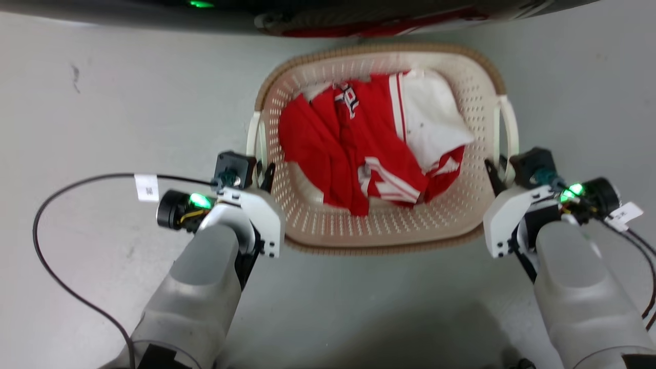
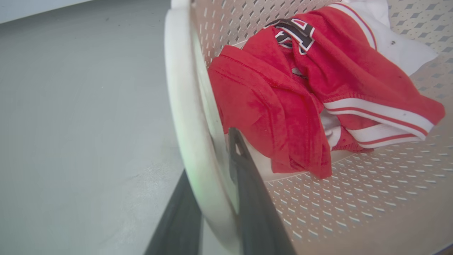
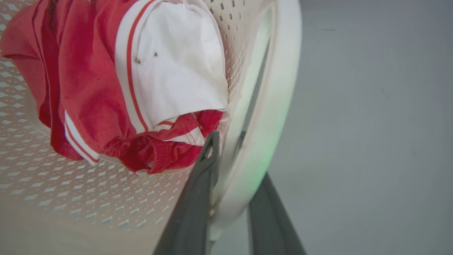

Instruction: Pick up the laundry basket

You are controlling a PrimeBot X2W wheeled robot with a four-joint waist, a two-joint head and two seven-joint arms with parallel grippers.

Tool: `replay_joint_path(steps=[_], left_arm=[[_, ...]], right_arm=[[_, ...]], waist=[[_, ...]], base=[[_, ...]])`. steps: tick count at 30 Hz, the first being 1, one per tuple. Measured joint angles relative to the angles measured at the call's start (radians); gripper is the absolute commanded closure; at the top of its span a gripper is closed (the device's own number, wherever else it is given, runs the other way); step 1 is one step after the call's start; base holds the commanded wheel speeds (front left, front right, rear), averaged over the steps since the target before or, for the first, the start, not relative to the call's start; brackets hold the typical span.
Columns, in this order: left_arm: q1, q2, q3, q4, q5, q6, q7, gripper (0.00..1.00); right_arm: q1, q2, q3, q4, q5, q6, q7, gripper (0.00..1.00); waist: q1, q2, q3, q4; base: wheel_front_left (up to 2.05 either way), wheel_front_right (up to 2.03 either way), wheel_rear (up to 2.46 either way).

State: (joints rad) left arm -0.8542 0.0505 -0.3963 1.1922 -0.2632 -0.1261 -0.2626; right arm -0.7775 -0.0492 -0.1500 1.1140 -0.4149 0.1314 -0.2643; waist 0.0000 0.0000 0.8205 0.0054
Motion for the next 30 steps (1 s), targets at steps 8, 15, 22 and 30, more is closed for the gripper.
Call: replay_joint_path(steps=[8, 15, 22, 30], left_arm=[[0.064, -0.003, -0.049, 0.052, -0.064, 0.0, 0.007, 1.0], [0.128, -0.001, -0.112, 0.062, -0.14, 0.0, 0.052, 1.0], [0.185, 0.0, -0.172, 0.066, -0.213, 0.001, 0.12, 1.0], [0.242, 0.009, -0.233, 0.067, -0.286, 0.001, 0.213, 1.0]], right_arm=[[0.037, 0.004, 0.016, 0.091, -0.01, 0.0, 0.0, 1.0], [0.087, 0.003, 0.076, 0.15, 0.022, 0.0, 0.001, 1.0], [0.154, 0.003, 0.161, 0.17, 0.101, 0.0, 0.04, 1.0], [0.226, 0.002, 0.337, 0.172, 0.276, -0.001, 0.14, 1.0]], waist=[[0.0, 0.0, -0.122, -0.003], [0.0, 0.0, -0.246, 0.005], [-0.0001, 0.0001, -0.377, 0.018], [-0.0002, 0.0001, -0.523, 0.029]], base=[[0.0, 0.0, 0.0], [0.0, 0.0, 0.0], [0.0, 0.0, 0.0], [0.0, 0.0, 0.0]])
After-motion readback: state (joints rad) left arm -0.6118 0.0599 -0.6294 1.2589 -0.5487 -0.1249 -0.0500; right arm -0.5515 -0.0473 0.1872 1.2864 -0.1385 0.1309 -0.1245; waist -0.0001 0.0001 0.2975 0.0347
